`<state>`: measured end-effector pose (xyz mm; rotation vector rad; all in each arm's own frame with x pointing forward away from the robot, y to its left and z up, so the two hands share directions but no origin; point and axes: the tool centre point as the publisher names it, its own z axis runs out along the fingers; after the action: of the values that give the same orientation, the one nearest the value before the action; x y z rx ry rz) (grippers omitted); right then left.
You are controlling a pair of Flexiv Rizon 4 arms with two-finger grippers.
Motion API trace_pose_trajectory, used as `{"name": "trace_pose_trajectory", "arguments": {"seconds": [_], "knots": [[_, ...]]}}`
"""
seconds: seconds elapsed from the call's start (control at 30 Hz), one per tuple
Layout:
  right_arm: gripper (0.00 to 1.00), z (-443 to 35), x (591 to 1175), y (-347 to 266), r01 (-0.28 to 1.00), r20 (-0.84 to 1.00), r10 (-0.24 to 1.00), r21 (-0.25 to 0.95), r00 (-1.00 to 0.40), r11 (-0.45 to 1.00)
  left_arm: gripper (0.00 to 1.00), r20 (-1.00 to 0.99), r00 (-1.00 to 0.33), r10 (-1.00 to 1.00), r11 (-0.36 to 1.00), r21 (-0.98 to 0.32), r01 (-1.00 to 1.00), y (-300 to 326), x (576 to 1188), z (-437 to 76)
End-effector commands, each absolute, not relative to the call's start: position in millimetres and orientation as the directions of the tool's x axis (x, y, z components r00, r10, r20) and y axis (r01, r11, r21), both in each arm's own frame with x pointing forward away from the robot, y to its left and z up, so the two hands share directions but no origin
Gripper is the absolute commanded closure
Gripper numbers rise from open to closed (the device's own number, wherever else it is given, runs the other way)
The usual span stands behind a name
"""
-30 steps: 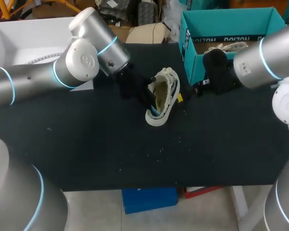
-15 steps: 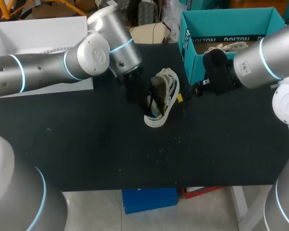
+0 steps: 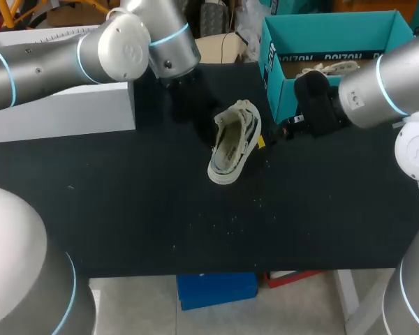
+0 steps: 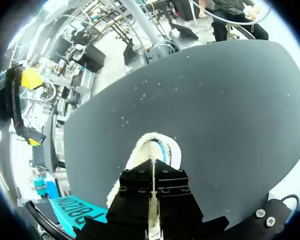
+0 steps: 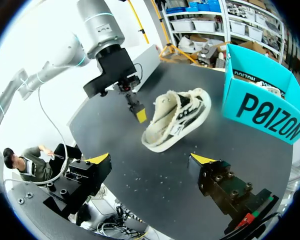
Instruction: Take the shoe out of the shoebox, open the shoe tongue, remove and reinsert the insole, then place the shoe into the shoebox
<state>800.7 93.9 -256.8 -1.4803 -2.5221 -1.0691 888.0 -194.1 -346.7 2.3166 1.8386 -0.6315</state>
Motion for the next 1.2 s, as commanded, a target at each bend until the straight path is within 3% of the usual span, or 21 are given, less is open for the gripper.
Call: {"name": "trace_pose_trajectory", "arguments": {"seconds": [0.03,0.6,1.2], "knots": [[0.00,-256.3,801.2,94.9,0.781,0.348,0.762,0.540,-0.546,0.313,1.00,-0.299,0.186,0.936,-0.211,-0.051,0.976,-196.0,877.6,-353.0],[0.00,-256.3,801.2,94.9,0.781,0.348,0.762,0.540,-0.546,0.313,1.00,-0.151,0.224,0.963,-0.219,0.048,0.975,-201.7,885.8,-394.6],[0.00,-256.3,801.2,94.9,0.781,0.348,0.762,0.540,-0.546,0.313,1.00,-0.156,0.202,0.967,-0.200,0.028,0.979,-215.7,888.9,-424.1]]}}
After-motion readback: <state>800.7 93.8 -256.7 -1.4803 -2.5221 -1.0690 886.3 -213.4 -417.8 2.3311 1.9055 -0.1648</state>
